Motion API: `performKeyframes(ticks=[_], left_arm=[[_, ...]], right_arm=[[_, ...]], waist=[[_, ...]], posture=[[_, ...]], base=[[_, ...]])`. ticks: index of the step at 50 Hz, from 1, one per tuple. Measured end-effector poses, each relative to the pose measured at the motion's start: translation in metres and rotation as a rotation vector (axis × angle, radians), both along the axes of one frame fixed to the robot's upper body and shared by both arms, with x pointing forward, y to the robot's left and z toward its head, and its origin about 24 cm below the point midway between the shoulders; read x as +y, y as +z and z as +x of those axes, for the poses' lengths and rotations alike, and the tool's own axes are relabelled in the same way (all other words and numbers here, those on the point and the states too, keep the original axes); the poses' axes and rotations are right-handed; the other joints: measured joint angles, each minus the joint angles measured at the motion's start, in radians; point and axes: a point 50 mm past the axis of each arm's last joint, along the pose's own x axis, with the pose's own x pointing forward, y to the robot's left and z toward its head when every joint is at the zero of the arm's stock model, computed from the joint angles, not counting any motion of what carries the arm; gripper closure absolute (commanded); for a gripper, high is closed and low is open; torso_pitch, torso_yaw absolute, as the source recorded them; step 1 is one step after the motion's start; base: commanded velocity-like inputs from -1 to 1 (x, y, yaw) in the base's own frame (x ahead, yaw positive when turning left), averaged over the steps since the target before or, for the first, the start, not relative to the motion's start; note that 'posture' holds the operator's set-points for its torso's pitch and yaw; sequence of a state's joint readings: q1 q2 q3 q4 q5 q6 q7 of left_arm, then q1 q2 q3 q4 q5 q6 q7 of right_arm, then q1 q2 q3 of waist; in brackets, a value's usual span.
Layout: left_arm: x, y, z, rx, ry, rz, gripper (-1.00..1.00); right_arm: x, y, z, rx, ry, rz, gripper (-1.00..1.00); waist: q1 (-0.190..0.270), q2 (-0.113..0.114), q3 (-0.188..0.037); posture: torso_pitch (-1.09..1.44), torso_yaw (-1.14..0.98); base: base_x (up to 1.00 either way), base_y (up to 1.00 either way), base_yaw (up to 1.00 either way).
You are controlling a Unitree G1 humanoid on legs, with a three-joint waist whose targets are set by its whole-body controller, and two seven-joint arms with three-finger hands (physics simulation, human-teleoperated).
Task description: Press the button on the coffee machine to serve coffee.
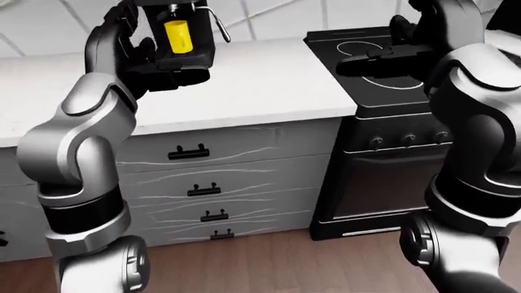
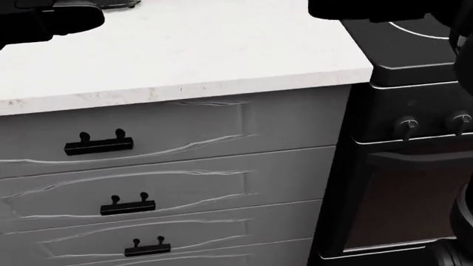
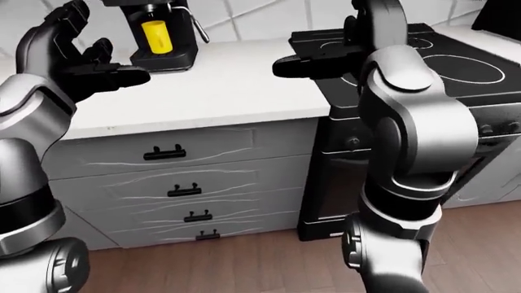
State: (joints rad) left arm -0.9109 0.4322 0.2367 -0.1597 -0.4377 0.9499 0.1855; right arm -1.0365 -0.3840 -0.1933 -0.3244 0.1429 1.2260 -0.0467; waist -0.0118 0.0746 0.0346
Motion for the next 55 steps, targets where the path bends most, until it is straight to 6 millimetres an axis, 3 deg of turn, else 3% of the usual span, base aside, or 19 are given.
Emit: performKeyframes(ticks=[4,12,14,17,19,23,25,26,28,30,38,40,42,46,47,50,52,55], left_arm=[[0.009,-0.006,0.000,0.036,0.042,-0.012,-1.00],[0.002,0.002,0.000,0.000,0.019,-0.003,-1.00],[-0.001,0.000,0.001,0.002,0.007,-0.003,-1.00],[-0.005,-0.007,0.004,0.040,-0.016,0.003,-1.00],[-0.004,-0.007,0.004,0.043,-0.015,0.003,-1.00],[-0.002,0.001,0.001,0.005,-0.004,0.001,-1.00],[-0.002,0.003,0.001,-0.004,-0.003,0.002,-1.00],[0.000,0.003,0.001,-0.007,0.003,0.002,-1.00],[0.005,-0.001,0.001,0.011,0.024,-0.008,-1.00],[0.007,-0.004,0.003,0.032,0.039,-0.010,-1.00],[0.002,0.001,0.002,0.007,0.017,-0.005,-1.00],[0.002,0.002,0.002,0.003,0.017,-0.005,-1.00],[-0.002,-0.001,0.002,0.011,0.005,-0.003,-1.00],[-0.006,-0.007,0.004,0.044,-0.023,0.003,-1.00],[-0.005,-0.005,0.004,0.038,-0.019,0.003,-1.00],[-0.002,-0.002,0.002,0.010,-0.002,0.002,-1.00],[0.000,-0.003,0.002,0.015,0.010,0.000,-1.00],[0.004,-0.008,0.004,0.041,0.026,-0.002,-1.00]], right_arm=[[0.006,-0.007,0.003,0.039,0.034,-0.010,-1.00],[0.003,0.004,-0.002,-0.017,0.020,-0.006,-1.00],[0.000,0.003,-0.002,-0.015,0.008,-0.002,-1.00],[-0.004,-0.007,0.002,0.032,-0.016,0.009,-1.00],[-0.004,-0.006,0.003,0.037,-0.016,0.008,-1.00],[-0.002,0.001,-0.001,-0.002,-0.008,0.003,-1.00],[-0.002,0.003,-0.001,-0.007,-0.007,0.002,-1.00],[0.000,0.003,0.000,-0.007,0.000,0.002,-1.00],[0.005,-0.002,0.002,0.016,0.024,-0.007,-1.00],[0.008,-0.005,0.004,0.035,0.041,-0.011,-1.00],[0.003,-0.001,-0.001,-0.006,0.020,-0.004,-1.00],[0.002,-0.003,-0.001,-0.003,0.017,0.001,-1.00],[-0.002,-0.009,0.001,0.016,0.002,0.008,-1.00],[-0.006,-0.014,0.004,0.050,-0.021,0.016,-1.00],[-0.005,-0.012,0.003,0.040,-0.019,0.014,-1.00],[-0.001,-0.005,0.000,0.000,-0.002,0.009,-1.00],[0.003,-0.008,0.000,0.009,0.014,0.005,-1.00],[0.007,-0.011,0.003,0.039,0.036,0.000,-1.00]], waist=[[0.014,-0.022,0.011],[0.013,-0.117,0.005],[0.001,-0.103,0.009],[-0.001,-0.113,0.003],[0.003,-0.105,-0.001],[0.001,-0.050,0.010],[-0.002,-0.005,0.004],[0.002,-0.003,-0.001],[0.014,-0.015,0.011],[0.014,-0.026,0.009],[0.009,-0.101,0.004],[0.011,-0.129,0.000],[0.001,-0.099,0.007],[0.006,-0.086,0.004],[0.006,-0.079,0.013],[0.003,-0.043,0.023],[0.009,-0.060,0.035],[0.025,-0.074,0.033]], posture=[[0.00,0.00],[0.00,0.00],[0.00,0.00],[0.00,0.00],[0.00,0.00],[0.00,0.00],[0.00,0.00],[0.00,0.00],[0.00,0.00],[0.00,0.00],[0.00,0.00],[0.00,0.00],[0.00,0.00],[0.00,0.00],[0.00,0.00],[0.00,0.00],[0.00,0.00],[0.00,0.00]], base=[[0.05,0.29,0.00],[0.05,0.31,0.00],[0.05,0.31,0.00],[0.05,0.31,0.00],[0.05,0.31,0.00],[0.04,0.30,0.00],[0.05,0.31,0.00],[0.05,0.31,0.00],[0.05,0.31,0.00],[0.04,0.31,0.00],[0.04,0.27,0.00],[0.05,0.17,0.00],[0.05,0.08,0.00],[0.05,0.04,0.00],[0.05,0.01,0.00],[0.05,0.01,0.00],[0.05,0.00,0.00],[0.05,0.00,0.00]])
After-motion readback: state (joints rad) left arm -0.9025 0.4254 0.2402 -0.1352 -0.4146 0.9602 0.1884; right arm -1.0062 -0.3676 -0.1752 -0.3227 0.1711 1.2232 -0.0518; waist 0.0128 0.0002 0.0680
